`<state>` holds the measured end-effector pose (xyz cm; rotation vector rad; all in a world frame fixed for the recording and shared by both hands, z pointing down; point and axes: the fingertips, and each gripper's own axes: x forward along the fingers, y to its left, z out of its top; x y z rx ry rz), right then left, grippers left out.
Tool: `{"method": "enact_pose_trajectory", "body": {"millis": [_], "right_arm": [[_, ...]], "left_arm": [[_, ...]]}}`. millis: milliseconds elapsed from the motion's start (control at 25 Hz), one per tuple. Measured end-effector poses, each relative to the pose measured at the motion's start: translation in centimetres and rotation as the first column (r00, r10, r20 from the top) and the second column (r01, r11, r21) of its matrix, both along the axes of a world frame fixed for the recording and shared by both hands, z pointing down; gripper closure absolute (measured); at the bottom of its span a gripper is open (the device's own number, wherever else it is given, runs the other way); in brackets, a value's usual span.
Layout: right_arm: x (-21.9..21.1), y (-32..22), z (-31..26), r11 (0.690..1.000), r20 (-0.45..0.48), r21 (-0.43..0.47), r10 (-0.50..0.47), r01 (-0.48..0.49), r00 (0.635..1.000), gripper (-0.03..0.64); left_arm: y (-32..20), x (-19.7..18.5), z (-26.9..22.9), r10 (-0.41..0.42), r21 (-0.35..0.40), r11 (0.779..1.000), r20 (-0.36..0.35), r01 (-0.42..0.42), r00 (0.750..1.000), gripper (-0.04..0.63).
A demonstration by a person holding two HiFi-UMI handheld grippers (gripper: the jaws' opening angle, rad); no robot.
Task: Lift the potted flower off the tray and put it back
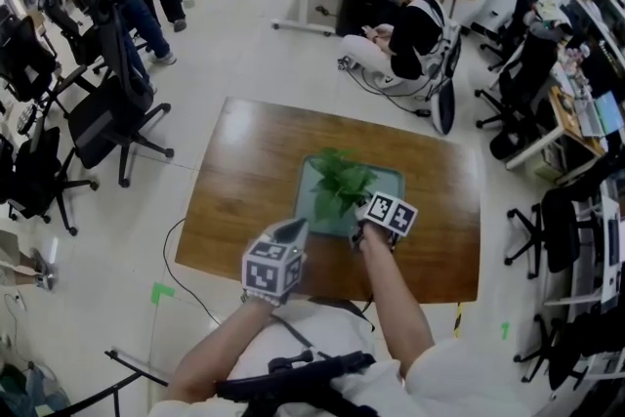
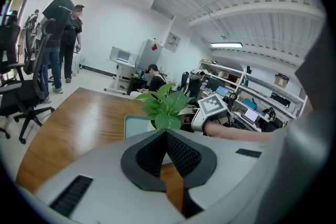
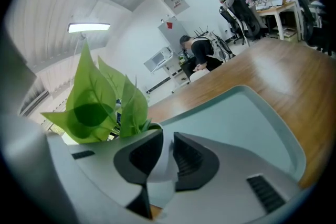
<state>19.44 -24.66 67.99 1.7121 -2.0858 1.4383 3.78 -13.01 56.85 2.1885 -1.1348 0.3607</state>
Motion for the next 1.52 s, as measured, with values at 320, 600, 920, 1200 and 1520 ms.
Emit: {"method": "enact_pose_trajectory", "body": {"millis": [320, 600, 920, 1200, 1520], "right_arm": [[-6.7, -2.1, -3.0, 0.994, 0.033, 0.051, -0.098, 0.096, 0.995, 0.549], [-14.0, -2.7, -2.8, 0.975, 0.047, 0.052, -0.218, 0.215, 0.975, 0.552], [-20.6, -2.0, -0.1, 0.954, 0.054, 0.009, -0.299, 0.299, 0.953, 0.552], [-22.5, -1.7, 1.4, 0.947, 0.053, -0.005, -0.320, 0.321, 0.946, 0.554], [-22.8, -1.5, 2.1, 0.947, 0.039, -0.016, -0.321, 0.322, 0.946, 0.554]], "left_arm": [[0.4, -4.2, -0.5, -0.089, 0.004, 0.996, -0.004, 0.089, 0.996, 0.600], [1.1, -8.7, -0.6, -0.193, 0.006, 0.981, 0.003, 0.193, 0.981, 0.600], [2.6, -14.6, 0.1, -0.305, -0.005, 0.952, 0.025, 0.305, 0.952, 0.600], [3.1, -16.5, 0.5, -0.336, -0.014, 0.942, 0.038, 0.337, 0.941, 0.600], [3.2, -16.7, 0.9, -0.335, -0.024, 0.941, 0.040, 0.336, 0.941, 0.600]]}}
